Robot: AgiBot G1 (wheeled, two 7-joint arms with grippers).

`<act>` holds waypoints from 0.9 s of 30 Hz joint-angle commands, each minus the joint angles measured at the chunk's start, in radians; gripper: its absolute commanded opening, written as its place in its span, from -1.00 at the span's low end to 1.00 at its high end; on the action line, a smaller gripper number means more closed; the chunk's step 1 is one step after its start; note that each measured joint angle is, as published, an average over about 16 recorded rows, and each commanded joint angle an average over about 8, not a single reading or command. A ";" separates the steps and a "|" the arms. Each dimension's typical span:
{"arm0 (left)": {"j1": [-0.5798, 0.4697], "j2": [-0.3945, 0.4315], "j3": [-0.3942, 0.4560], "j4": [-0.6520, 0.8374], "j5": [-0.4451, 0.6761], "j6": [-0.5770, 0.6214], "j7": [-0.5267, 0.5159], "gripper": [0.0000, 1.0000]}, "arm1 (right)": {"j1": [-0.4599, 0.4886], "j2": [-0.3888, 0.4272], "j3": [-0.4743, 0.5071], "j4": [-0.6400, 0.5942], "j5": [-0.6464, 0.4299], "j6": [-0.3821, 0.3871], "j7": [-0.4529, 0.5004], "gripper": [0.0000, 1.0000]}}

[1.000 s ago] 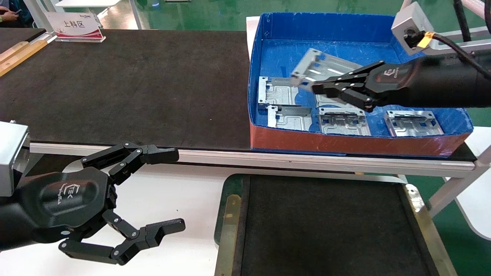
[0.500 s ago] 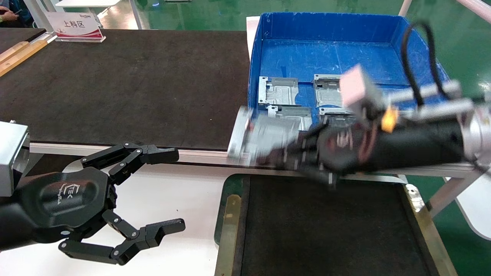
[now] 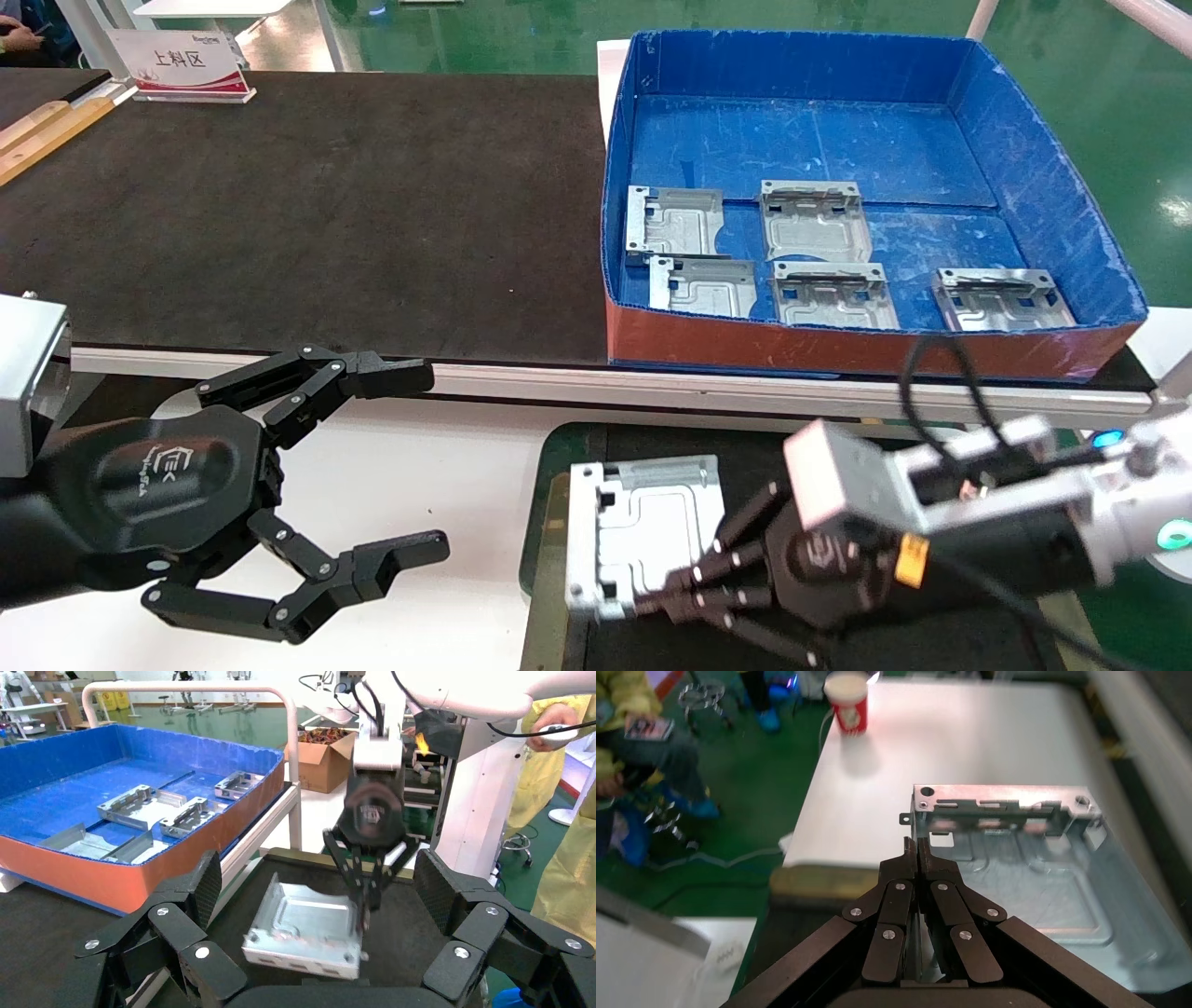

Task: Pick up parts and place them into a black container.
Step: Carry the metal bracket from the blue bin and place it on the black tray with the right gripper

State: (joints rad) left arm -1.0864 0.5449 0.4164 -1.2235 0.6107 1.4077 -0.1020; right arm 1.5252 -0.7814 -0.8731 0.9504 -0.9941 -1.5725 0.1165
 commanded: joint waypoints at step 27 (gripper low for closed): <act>0.000 0.000 0.000 0.000 0.000 0.000 0.000 1.00 | -0.027 -0.264 -0.132 -0.570 -0.174 0.112 -0.436 -1.00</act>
State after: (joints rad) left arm -1.0864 0.5449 0.4164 -1.2235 0.6107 1.4077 -0.1020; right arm 1.5023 -1.0433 -1.0051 0.3840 -1.1658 -1.4666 -0.3063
